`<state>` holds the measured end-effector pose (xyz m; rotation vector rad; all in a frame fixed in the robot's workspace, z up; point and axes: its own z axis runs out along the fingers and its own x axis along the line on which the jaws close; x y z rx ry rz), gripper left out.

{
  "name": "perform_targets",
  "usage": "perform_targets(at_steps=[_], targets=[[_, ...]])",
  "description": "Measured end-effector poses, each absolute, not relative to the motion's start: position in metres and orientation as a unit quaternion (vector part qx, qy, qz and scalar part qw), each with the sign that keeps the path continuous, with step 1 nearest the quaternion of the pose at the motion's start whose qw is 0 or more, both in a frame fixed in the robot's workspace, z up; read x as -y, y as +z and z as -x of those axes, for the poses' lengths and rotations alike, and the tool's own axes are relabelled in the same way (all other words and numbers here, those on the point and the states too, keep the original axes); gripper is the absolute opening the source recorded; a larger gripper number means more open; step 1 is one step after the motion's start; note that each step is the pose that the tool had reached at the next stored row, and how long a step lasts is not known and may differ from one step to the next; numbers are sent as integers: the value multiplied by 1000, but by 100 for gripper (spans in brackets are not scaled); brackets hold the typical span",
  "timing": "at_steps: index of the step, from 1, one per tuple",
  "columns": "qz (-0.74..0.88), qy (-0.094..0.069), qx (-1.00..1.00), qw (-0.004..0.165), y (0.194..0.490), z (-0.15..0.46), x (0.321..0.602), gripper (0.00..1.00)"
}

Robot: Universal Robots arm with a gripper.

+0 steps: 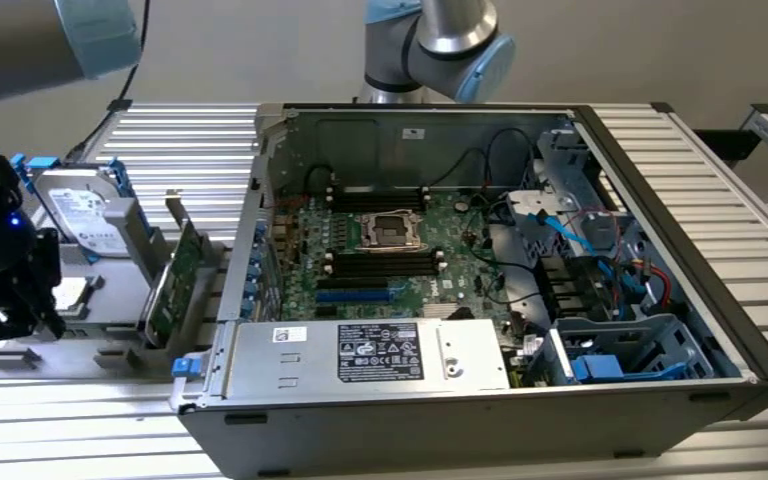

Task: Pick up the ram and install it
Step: 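Pick up the ram and move it above insertion slot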

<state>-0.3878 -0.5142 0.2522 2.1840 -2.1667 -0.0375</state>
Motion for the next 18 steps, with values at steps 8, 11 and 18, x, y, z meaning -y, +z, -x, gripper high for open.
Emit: perform_targets(at_steps=[8, 11, 18], targets=[[-718, -12, 696, 33, 283, 383, 514, 15], [-718, -13, 695, 34, 294, 376, 514, 15], [-721, -14, 692, 35, 315, 355, 514, 15]])
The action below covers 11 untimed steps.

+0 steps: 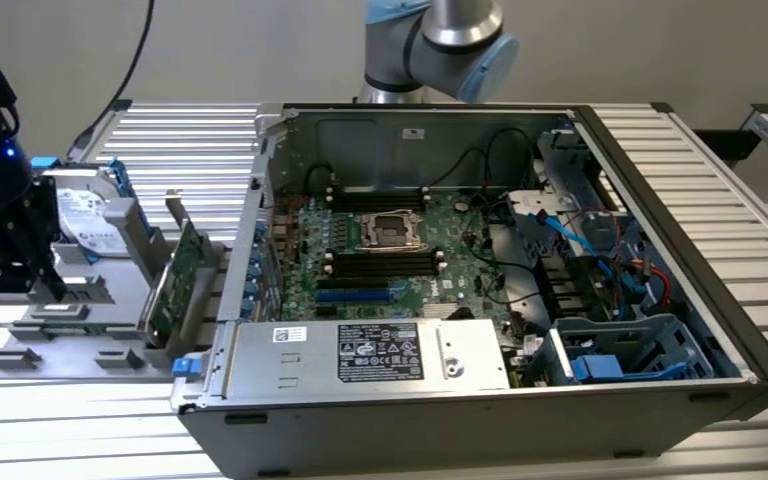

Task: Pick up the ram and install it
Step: 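Pick up the ram and move it above insertion slot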

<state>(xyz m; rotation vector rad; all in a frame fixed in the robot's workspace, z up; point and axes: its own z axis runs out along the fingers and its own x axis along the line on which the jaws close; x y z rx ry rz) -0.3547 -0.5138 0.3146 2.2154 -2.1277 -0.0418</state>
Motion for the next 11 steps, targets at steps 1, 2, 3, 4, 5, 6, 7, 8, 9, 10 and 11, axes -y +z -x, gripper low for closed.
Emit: perform_targets(at_steps=[1, 2, 3, 4, 5, 6, 7, 8, 9, 10, 11], targets=[[-721, -14, 692, 35, 317, 352, 514, 15], [-721, -14, 691, 35, 320, 349, 514, 15], [-722, -14, 691, 35, 323, 346, 514, 15], [-722, -14, 691, 35, 326, 343, 514, 15], [-723, -14, 690, 36, 328, 340, 514, 15], [-723, -14, 690, 36, 331, 337, 514, 15], [-723, -14, 690, 36, 334, 334, 514, 15], [-723, -15, 689, 36, 337, 331, 514, 15], [-724, -15, 689, 36, 339, 327, 514, 15], [-724, -15, 689, 36, 342, 324, 514, 15], [-724, -15, 688, 36, 345, 320, 514, 15]])
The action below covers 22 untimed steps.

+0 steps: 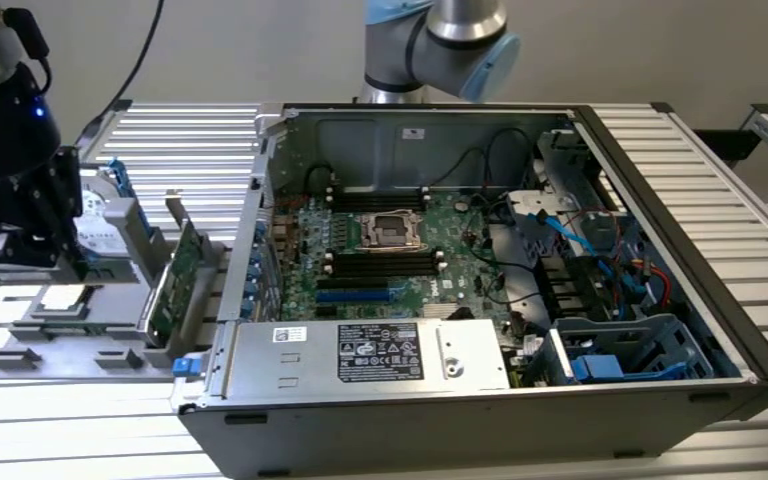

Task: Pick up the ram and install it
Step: 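Pick up the ram and move it above insertion slot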

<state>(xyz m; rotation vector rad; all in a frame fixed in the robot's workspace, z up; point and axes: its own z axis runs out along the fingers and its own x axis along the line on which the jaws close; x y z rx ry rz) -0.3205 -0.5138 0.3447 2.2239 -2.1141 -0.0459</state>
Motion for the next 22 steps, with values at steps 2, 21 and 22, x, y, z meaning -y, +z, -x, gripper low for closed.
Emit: perform_targets(at_steps=[2, 21, 22], targets=[[-725, -15, 688, 37, 350, 314, 514, 15], [-731, -16, 681, 38, 390, 249, 514, 15], [-731, -16, 681, 38, 390, 244, 514, 15]])
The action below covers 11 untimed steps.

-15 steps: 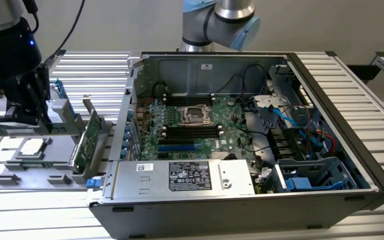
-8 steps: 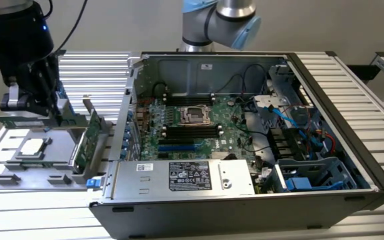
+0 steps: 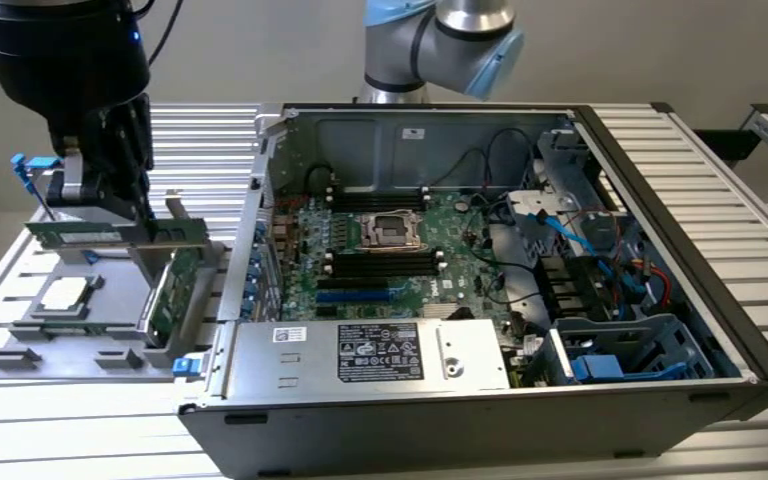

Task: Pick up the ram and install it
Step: 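Pick up the ram and move it above insertion slot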

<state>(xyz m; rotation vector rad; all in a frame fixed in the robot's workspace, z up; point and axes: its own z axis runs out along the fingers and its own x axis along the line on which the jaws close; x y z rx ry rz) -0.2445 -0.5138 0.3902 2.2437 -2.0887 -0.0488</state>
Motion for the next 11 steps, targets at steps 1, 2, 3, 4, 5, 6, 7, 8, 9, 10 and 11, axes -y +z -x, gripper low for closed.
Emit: perform_targets(at_steps=[1, 2, 3, 4, 5, 6, 7, 8, 9, 10, 11], targets=[[-731, -16, 681, 38, 390, 241, 514, 15], [-732, -16, 680, 38, 390, 237, 514, 15], [-732, -16, 680, 38, 390, 234, 514, 15], [-732, -16, 680, 38, 390, 231, 513, 15], [-732, -15, 680, 38, 390, 227, 513, 15], [-732, -15, 680, 39, 390, 224, 513, 15], [-732, -15, 680, 39, 390, 220, 512, 15], [-732, -15, 680, 39, 390, 216, 512, 15], [-732, -14, 680, 39, 390, 212, 511, 15], [-732, -14, 680, 40, 390, 209, 511, 15], [-732, -14, 680, 40, 390, 205, 510, 15]])
